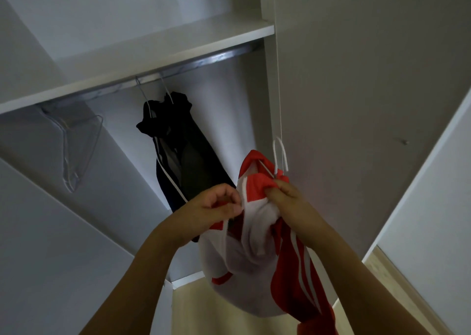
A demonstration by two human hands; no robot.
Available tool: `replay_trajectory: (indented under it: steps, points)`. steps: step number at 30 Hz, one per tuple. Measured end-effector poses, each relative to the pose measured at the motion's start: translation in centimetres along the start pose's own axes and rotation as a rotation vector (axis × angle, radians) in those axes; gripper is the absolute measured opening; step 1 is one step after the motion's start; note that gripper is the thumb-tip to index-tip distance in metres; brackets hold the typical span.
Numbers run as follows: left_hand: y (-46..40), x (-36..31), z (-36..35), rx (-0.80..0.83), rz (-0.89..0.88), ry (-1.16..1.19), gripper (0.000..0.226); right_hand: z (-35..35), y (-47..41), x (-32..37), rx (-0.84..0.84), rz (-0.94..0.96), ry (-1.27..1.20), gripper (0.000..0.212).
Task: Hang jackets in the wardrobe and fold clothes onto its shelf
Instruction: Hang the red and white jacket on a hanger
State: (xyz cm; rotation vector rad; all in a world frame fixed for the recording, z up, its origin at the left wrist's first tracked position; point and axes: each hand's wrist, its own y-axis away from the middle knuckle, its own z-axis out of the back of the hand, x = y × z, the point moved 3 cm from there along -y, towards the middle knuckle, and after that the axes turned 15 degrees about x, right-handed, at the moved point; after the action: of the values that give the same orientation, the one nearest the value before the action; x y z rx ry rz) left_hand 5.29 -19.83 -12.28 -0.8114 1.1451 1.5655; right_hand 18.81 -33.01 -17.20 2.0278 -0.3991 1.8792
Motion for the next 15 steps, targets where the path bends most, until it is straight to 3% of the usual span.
replay_trajectory:
  steps: [2,4,8,15]
  points:
    - [0.6,0.2,-0.1,0.111,-0.029,0.111,0.029,-0.1,-0.2,-0.1,0.024,-0.004,0.022,0.028]
    - [0.9,0.0,-0.2,0.112,-0.054,0.017,0.04,-0.3,-0.3,-0.1,0.042,0.003,0.061,0.029]
    - [0.6,-0.5,-0.1,-0.063,-0.112,-0.23,0.032,0.2,-0.4,0.1,-0.008,0.01,0.051,0.033]
    - [0.2,-0.6,0.6,-0.35,-0.193,-0.246,0.029,-0.3,-0.2,1.2,0.03,0.049,0.166,0.031]
